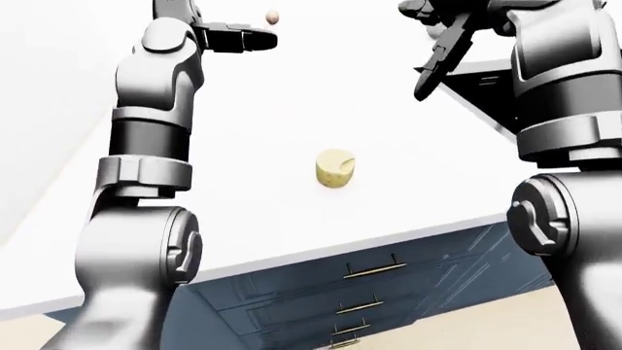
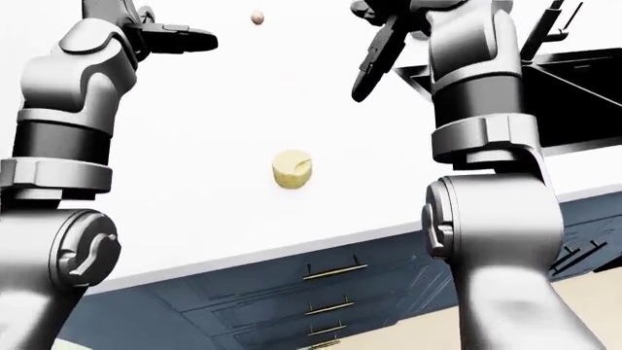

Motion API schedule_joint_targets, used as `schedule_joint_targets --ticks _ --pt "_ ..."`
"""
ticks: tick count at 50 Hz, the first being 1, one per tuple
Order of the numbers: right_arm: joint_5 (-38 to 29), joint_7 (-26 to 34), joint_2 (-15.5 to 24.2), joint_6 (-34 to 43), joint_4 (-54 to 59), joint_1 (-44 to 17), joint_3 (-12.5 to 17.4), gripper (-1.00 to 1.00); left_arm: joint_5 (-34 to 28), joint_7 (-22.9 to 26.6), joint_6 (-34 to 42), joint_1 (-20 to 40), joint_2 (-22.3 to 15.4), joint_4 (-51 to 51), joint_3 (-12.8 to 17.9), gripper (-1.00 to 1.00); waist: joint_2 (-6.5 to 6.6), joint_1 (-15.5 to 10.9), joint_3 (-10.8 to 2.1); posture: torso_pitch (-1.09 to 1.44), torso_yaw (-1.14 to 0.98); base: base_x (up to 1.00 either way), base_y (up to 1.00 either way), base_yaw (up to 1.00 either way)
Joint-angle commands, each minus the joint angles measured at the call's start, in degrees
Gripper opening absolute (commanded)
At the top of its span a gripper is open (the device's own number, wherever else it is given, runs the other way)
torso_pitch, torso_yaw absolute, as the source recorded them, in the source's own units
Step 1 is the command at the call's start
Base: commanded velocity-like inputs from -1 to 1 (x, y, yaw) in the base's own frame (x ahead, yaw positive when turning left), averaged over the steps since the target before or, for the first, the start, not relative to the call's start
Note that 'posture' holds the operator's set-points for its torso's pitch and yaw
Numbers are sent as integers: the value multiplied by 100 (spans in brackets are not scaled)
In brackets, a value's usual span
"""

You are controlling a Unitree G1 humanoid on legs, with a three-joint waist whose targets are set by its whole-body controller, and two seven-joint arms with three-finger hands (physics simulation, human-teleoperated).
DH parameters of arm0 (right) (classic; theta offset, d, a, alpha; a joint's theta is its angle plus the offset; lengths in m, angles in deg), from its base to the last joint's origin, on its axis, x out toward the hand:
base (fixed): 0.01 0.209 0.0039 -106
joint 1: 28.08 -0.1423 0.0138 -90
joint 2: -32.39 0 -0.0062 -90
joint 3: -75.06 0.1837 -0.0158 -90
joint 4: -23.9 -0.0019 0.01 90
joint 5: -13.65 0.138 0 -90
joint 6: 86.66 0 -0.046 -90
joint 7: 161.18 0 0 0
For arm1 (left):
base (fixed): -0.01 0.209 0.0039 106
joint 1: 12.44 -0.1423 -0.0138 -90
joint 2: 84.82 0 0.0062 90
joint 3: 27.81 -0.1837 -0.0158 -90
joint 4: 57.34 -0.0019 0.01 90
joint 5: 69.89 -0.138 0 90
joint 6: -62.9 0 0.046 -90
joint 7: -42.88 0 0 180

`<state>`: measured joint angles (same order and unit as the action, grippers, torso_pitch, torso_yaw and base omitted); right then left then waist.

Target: Pick up the wedge of cheese and place it on the slice of bread to prepare a simple cheese on bread dish.

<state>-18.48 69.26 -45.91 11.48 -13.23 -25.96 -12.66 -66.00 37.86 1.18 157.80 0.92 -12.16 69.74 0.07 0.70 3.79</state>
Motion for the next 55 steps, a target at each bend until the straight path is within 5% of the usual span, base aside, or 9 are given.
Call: schedule_joint_targets --ticks 1,37,55 --pt "-86 -4 38 -139 -127 -307 54 100 -76 2 -394 291 -136 6 50 100 -3 -3 -190 0 0 0 0 0" --pt "-2566 184 -739 -2633 609 -446 -545 100 -207 19 -872 390 -323 -652 104 100 115 30 -266 0 0 0 0 0" --pt "-2902 372 -1318 -2776 365 -97 -487 100 -219 41 -929 450 -405 -776 124 100 149 75 -273 0 0 0 0 0"
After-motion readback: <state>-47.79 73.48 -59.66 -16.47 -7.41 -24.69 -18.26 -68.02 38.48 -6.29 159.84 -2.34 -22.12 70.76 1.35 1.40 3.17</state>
